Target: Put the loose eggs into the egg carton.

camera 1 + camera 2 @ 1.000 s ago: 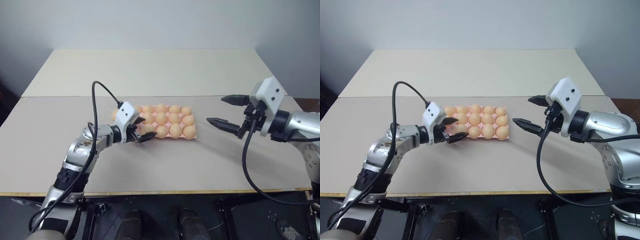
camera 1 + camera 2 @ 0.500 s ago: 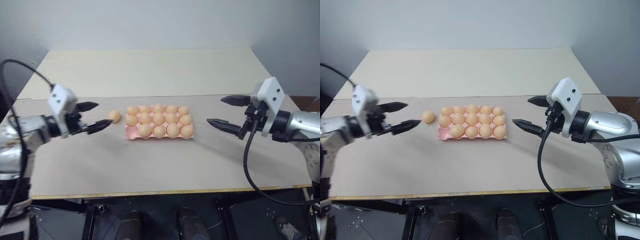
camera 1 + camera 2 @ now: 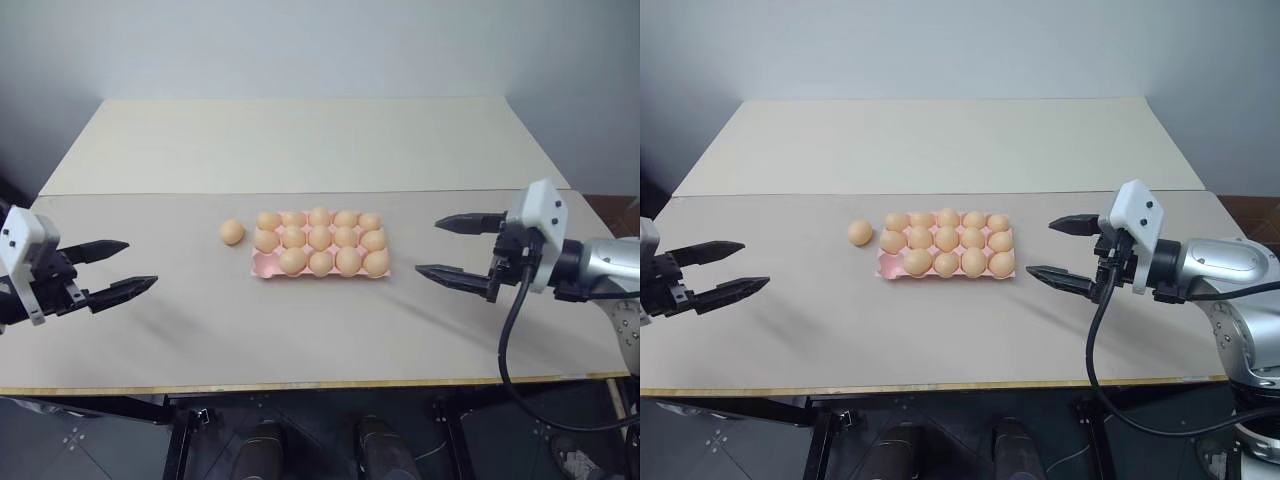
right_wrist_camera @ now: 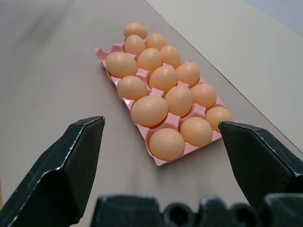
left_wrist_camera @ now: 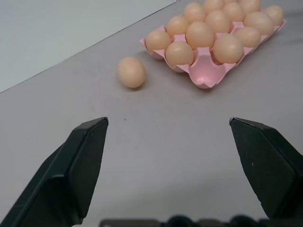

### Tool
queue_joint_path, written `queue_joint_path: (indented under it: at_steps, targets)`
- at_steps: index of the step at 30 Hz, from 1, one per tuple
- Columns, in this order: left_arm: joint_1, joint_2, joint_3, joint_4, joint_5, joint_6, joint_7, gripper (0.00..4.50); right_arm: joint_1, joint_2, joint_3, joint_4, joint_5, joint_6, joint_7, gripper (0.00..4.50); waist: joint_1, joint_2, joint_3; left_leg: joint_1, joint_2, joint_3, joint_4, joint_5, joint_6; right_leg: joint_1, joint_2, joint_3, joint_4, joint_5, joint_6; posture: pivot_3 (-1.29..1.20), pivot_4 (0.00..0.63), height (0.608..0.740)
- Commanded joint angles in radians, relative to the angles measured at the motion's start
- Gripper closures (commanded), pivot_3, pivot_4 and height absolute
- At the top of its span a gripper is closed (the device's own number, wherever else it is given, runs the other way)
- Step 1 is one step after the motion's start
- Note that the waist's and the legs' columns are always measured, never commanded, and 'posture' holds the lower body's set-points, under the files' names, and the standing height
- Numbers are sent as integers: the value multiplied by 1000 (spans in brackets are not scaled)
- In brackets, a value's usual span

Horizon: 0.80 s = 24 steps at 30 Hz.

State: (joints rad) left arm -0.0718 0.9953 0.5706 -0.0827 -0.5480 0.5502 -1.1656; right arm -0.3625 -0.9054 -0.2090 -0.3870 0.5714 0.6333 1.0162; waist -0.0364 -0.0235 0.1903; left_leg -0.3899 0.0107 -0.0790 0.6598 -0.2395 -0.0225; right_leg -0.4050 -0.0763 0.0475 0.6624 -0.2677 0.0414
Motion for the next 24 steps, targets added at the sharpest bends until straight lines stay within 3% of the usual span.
queue_joint_path:
  at_steps: [1,6,11,18,24]
  targets:
    - [-33,7,-9,-29,-28,12,23,29,-18,-23,-35,-12,17,-22,8,0,-1,0,0,0,0,0,0,0,0,0,0,0,0,0,0,0,150,740]
    - [-154,-21,-102,-17,-32,81,118,29,-27,-28,-30,-5,11,-25,7,0,2,0,0,0,0,0,0,0,0,0,0,0,1,0,0,0,150,740]
    - [-352,-130,-298,92,99,60,282,29,-46,-27,-18,-3,8,-28,4,0,7,0,0,0,-1,0,0,0,0,1,0,0,0,0,0,0,150,740]
    - [-633,-311,-446,446,270,-38,464,29,-45,-26,-31,-22,15,-23,-10,0,12,-1,0,-1,-2,0,1,0,0,-1,0,0,1,0,0,0,150,740]
    - [-767,-413,-489,729,330,-168,458,29,-24,-28,-49,-50,24,-11,-33,0,11,-1,0,-2,-3,0,1,0,0,-1,-1,0,1,0,0,0,150,740]
